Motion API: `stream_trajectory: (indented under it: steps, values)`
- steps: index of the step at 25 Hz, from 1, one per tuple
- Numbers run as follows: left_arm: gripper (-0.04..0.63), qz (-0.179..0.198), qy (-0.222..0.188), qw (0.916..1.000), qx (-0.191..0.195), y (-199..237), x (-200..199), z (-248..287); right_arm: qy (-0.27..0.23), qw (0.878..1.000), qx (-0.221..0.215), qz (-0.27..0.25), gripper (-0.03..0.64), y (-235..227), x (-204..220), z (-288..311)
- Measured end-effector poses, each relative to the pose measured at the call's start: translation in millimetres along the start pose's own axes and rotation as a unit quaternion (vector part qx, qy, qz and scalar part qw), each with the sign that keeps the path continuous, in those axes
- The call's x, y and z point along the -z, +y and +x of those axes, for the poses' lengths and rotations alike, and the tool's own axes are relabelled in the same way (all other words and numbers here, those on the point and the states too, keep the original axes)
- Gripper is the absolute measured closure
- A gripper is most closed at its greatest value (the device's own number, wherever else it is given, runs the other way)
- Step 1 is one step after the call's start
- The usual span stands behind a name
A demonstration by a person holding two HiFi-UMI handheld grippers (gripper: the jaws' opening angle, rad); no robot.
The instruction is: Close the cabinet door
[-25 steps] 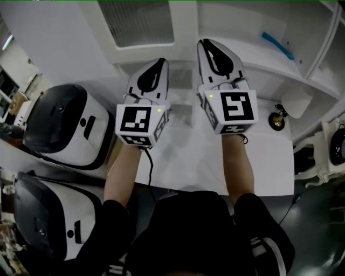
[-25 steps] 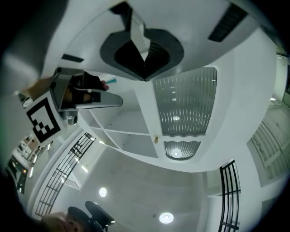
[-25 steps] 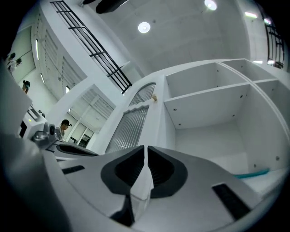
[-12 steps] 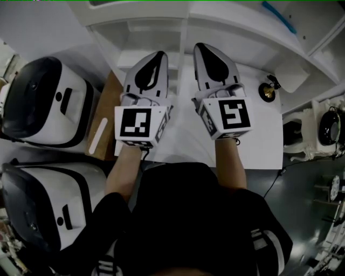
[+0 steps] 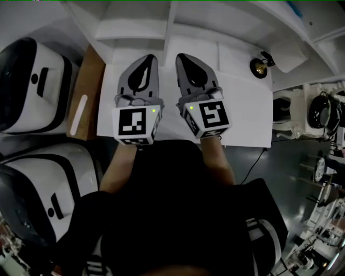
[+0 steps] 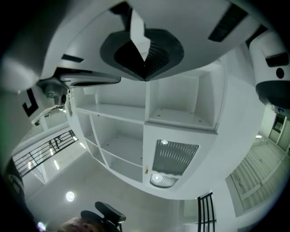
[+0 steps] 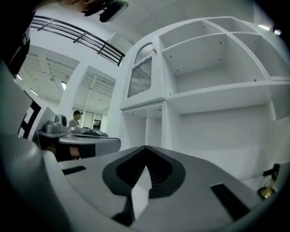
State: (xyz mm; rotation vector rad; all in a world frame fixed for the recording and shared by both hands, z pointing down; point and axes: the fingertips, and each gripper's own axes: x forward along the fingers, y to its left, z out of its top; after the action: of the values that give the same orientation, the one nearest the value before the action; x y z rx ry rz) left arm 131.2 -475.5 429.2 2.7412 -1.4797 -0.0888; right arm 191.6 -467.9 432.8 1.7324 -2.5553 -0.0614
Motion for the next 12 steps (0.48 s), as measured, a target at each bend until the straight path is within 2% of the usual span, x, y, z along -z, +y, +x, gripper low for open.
stream_trajectory:
  steps: [3, 12]
  values:
    - [0.583, -0.01, 0.018, 0.9998, 0.007, -7.7, 16.1, -1.3, 0.007, 1.0, 0.0, 0.01, 0.6, -0.9, 7.5, 2.2]
    - [0.583, 0.002, 0.026, 0.9993, 0.026, -7.1, 24.3, -1.1, 0.011, 1.0, 0.006, 0.019, 0.6, 1.8, 13.8, 10.4]
